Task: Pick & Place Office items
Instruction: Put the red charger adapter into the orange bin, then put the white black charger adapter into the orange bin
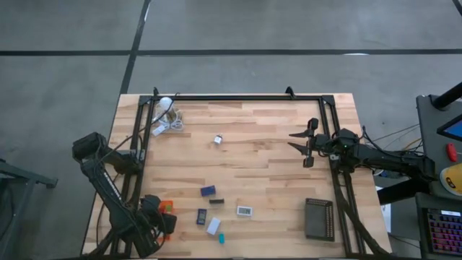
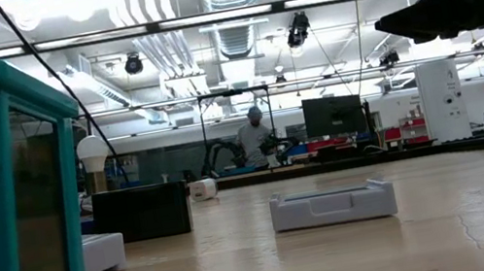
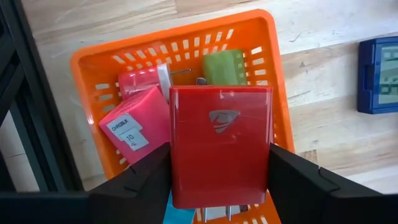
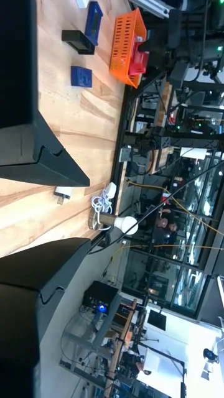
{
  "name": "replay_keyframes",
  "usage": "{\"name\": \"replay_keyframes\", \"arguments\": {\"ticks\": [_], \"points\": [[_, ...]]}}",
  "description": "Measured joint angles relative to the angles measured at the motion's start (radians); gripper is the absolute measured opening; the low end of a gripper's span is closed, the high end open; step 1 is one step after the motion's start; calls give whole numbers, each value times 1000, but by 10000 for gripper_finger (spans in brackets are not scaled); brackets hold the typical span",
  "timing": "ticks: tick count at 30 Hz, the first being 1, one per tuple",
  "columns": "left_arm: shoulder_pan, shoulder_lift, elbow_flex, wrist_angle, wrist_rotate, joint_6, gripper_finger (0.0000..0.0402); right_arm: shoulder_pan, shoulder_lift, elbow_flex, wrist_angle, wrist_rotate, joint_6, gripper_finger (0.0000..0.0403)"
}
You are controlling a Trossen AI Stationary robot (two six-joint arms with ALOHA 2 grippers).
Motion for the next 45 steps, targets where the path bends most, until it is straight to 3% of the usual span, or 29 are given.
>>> {"name": "replay_keyframes", "arguments": {"ticks": [8,20,35,45], "points": [[0,1,3,1,2,0,232,0,0,0,0,0,0,139],[0,4,8,11,10,8,293,0,0,0,0,0,0,139],[0,2,28,10,6,8,290,0,0,0,0,0,0,139],[1,2,108,-86,-1,27,289,0,0,0,0,0,0,139]]}}
